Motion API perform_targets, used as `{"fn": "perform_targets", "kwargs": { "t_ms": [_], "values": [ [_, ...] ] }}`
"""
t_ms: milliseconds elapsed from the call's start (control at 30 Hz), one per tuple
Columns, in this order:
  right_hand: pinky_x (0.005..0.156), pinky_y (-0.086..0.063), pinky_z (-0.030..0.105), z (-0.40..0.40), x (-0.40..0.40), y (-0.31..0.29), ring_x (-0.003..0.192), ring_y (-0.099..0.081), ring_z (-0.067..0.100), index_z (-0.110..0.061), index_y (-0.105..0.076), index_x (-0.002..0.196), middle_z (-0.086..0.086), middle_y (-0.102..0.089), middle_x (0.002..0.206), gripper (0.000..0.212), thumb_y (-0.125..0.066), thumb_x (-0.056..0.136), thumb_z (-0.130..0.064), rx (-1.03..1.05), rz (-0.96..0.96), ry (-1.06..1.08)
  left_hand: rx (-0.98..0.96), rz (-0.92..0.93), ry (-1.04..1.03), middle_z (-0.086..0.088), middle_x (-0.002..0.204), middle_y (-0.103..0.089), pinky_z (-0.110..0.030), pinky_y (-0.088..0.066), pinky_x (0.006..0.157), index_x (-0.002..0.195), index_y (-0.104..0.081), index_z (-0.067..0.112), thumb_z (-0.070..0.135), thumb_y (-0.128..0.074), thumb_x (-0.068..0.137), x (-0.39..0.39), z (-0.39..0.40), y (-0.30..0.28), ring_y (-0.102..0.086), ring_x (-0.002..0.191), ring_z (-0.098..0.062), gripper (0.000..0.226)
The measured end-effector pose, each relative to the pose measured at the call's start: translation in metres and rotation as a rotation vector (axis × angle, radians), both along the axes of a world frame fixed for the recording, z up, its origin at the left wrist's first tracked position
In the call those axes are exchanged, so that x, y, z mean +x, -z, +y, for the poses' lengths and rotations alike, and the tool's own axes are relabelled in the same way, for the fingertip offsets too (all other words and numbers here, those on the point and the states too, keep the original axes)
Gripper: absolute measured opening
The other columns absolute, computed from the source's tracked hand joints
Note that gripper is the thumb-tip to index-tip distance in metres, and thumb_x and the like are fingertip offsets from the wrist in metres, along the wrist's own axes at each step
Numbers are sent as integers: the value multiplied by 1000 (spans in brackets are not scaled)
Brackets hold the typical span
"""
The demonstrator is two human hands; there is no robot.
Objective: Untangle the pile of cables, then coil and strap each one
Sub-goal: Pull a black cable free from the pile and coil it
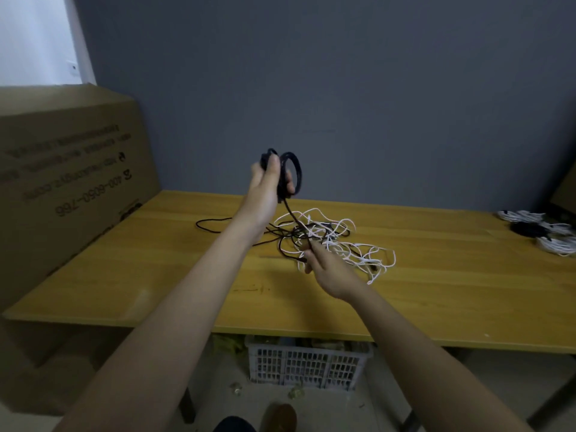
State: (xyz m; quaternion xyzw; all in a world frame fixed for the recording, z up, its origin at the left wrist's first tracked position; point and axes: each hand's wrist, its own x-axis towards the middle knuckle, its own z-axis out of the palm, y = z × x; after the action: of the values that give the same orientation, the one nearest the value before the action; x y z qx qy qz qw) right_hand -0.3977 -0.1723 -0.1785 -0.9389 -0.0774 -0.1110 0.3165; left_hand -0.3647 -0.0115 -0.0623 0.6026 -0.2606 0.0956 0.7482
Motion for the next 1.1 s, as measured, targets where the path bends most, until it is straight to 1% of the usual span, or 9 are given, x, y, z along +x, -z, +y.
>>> {"fn": "perform_targets", "kwargs": {
  "t_ms": [133,267,367,467,533,600,767,900,1100],
  "values": [
    [66,-33,31,2,-3,-2,94,-55,26,-14,-50,124,7,-62,107,30,-37,102,-31,-318,-236,-58,537,-184,-182,-11,104,-54,-40,-41,90,121,-28,2,34,-29,104,18,-11,7,-55,99,-25,36],
    [65,-34,31,7,-12,-15,87,-56,29,-7,-61,103,10,-64,92,21,-47,100,-23,-383,-478,-73,1025,-322,-243,-16,110,-57,-34,-23,91,123,-28,2,34,-28,103,38,-6,31,-50,111,-31,37],
    [59,-45,38,6,-17,-32,80,-59,28,-7,-65,100,7,-62,87,21,-52,97,-24,-274,-570,4,1108,-249,-133,-12,105,-57,-33,-24,85,108,-28,14,43,-25,102,41,0,49,-49,106,-28,30],
    [59,-43,36,-7,-17,-49,76,-57,24,-10,-64,97,0,-60,85,24,-58,93,-33,-154,-515,95,1111,-127,-1,-2,110,-49,-39,-32,82,109,-30,24,74,-16,87,31,5,63,-36,108,-16,56],
    [56,-33,32,-16,-18,-54,73,-54,22,-10,-59,95,-5,-57,84,30,-62,89,-40,-190,-469,111,1212,-188,35,2,106,-54,-38,-39,77,106,-34,27,86,-16,73,21,9,68,-40,105,-16,70],
    [54,-28,30,-20,-20,-54,74,-55,24,-10,-59,97,-2,-61,89,30,-62,89,-39,-326,-481,67,1326,-328,-6,8,88,-55,-31,-39,63,97,-38,28,81,-28,79,12,12,71,-46,89,-11,56],
    [51,-44,34,-23,-32,-45,77,-62,31,-7,-69,97,10,-64,86,17,-64,90,-22,-577,-536,-54,1181,-429,18,4,74,-56,-34,-37,54,90,-50,27,56,-40,94,-10,23,71,-53,64,-11,31],
    [77,-43,40,-24,-45,-28,97,-56,30,-15,-69,110,6,-66,97,26,-54,95,-30,-692,-457,-10,1127,-377,82,-2,78,-59,-34,-36,56,93,-55,24,48,-43,97,-30,28,75,-55,67,-18,27],
    [65,-39,35,-13,-67,-12,97,-57,29,-13,-69,110,9,-64,101,24,-53,97,-26,-409,-256,145,901,-257,158,-4,72,-51,-41,-43,59,75,-55,22,38,-46,98,-61,17,90,-56,69,-26,29]
  ]
}}
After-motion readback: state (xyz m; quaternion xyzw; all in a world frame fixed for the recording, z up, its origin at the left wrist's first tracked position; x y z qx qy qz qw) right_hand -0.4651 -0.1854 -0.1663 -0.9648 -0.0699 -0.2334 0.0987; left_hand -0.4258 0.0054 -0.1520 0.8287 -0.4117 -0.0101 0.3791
